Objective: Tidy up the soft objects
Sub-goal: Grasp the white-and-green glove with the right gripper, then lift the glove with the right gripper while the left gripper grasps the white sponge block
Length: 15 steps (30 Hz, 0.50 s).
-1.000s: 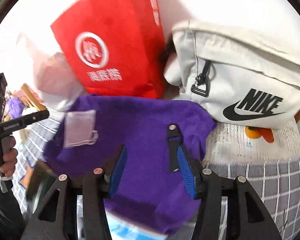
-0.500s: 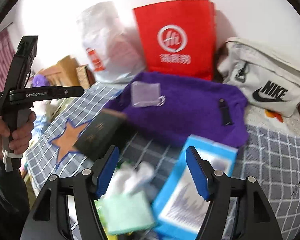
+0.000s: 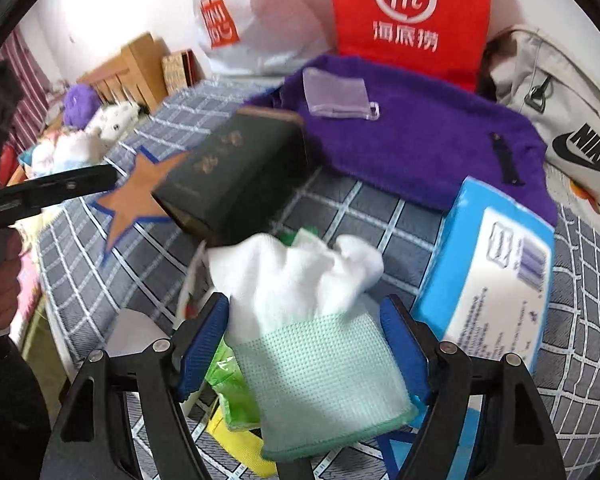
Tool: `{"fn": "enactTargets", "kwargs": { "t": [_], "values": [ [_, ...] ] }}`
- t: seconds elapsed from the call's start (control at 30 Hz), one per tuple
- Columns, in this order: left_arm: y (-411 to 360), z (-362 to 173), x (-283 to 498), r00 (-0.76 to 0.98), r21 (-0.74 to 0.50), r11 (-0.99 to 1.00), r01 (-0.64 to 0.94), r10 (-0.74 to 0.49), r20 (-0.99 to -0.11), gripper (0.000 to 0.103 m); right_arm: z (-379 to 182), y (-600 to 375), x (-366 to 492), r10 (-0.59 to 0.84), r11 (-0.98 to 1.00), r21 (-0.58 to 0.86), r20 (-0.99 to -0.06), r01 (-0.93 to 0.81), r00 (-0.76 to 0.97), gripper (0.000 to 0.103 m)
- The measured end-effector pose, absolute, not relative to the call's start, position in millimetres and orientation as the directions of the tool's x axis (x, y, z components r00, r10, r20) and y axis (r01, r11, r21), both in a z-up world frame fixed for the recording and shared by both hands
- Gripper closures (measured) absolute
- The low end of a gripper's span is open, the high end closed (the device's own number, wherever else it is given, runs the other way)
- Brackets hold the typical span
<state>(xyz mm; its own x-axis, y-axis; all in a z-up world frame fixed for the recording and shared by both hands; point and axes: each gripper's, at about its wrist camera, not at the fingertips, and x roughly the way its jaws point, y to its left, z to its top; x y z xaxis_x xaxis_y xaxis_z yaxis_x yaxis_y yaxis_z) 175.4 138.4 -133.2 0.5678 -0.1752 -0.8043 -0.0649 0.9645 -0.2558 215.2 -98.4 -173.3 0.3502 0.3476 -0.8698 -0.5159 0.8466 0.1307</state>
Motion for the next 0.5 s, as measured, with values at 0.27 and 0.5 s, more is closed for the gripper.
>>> {"fn": "enactTargets", "kwargs": {
  "t": [0.27,0.5],
  "values": [
    [141.7,-145.0,164.3,0.553,-0.257,0.965,-0.059,-0.183,-0.813,0.045,-153.0,-107.5,212.0,0.396,0.849,0.148,-0.814,-0.506,0.426,0.09],
    [128.4,-151.1,152.4,0.533,-0.255,0.966,-0.034,-0.198,-0.822,0.045,-114.7,-135.5,197.2,0.434,0.869,0.176,-0.721,-0.462,0.54,0.092]
  ]
}}
